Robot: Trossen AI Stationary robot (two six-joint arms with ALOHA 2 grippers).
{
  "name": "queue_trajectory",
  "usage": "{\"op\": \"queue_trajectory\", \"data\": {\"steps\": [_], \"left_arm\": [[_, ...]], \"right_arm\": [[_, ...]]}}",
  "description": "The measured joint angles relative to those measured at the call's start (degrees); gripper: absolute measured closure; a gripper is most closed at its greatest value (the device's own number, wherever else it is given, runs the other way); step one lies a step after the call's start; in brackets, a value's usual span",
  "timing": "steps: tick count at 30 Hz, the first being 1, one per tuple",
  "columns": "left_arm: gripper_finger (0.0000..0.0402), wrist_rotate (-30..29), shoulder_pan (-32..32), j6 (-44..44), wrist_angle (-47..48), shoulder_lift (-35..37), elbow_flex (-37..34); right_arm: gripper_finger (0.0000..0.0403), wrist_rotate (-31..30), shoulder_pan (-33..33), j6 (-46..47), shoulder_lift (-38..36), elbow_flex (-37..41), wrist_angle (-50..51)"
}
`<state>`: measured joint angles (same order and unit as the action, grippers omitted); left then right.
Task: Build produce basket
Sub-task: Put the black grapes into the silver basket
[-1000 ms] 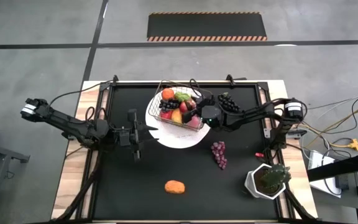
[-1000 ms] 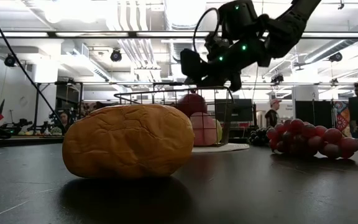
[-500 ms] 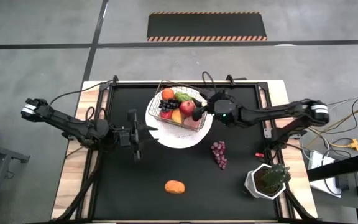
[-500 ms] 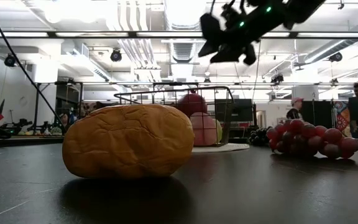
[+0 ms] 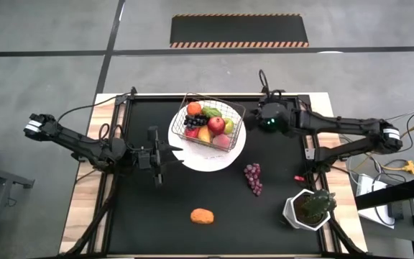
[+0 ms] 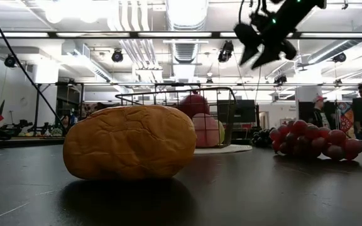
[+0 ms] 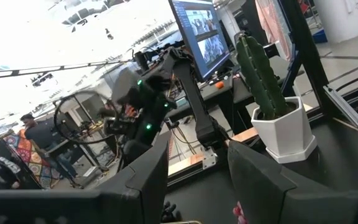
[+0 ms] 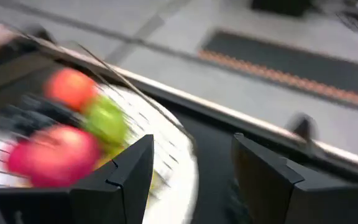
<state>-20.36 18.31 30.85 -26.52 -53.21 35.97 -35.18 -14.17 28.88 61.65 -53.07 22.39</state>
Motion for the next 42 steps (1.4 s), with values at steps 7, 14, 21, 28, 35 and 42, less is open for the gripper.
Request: {"op": "queue_trajectory", "data": {"steps": [7, 14, 21, 28, 35, 42], "left_arm": [[0.0252, -0.01, 0.00, 0.02, 0.02, 0.00, 0.00], [0.0252, -0.02, 0.00, 0.02, 0.02, 0.00, 0.00], [0.0252, -0.02, 0.00, 0.02, 0.02, 0.00, 0.00], [0.0252, 0.00, 0.00, 0.04, 0.02, 0.00, 0.00], [0.0252, -0.01, -0.02, 0.04, 0.04, 0.00, 0.00], [0.0252, -0.02, -0.02, 0.04, 0.04, 0.00, 0.00]], "right_arm": [[0.0202, 6.61, -7.85, 3.52, 5.15, -5.69, 21.52], [0.0202, 14.32, -13.65, 0.03, 8.80, -5.79, 29.07], [0.0203, 15.21, -15.02, -2.87, 9.00, -2.45, 29.56], [0.0222, 15.77, -15.02, -2.84, 9.07, -0.05, 26.80], [0.0168, 15.89, -15.02, -0.57, 11.79, -0.01, 26.26], [0.0099, 15.64, -15.02, -0.95, 17.28, 0.98, 22.41]]}}
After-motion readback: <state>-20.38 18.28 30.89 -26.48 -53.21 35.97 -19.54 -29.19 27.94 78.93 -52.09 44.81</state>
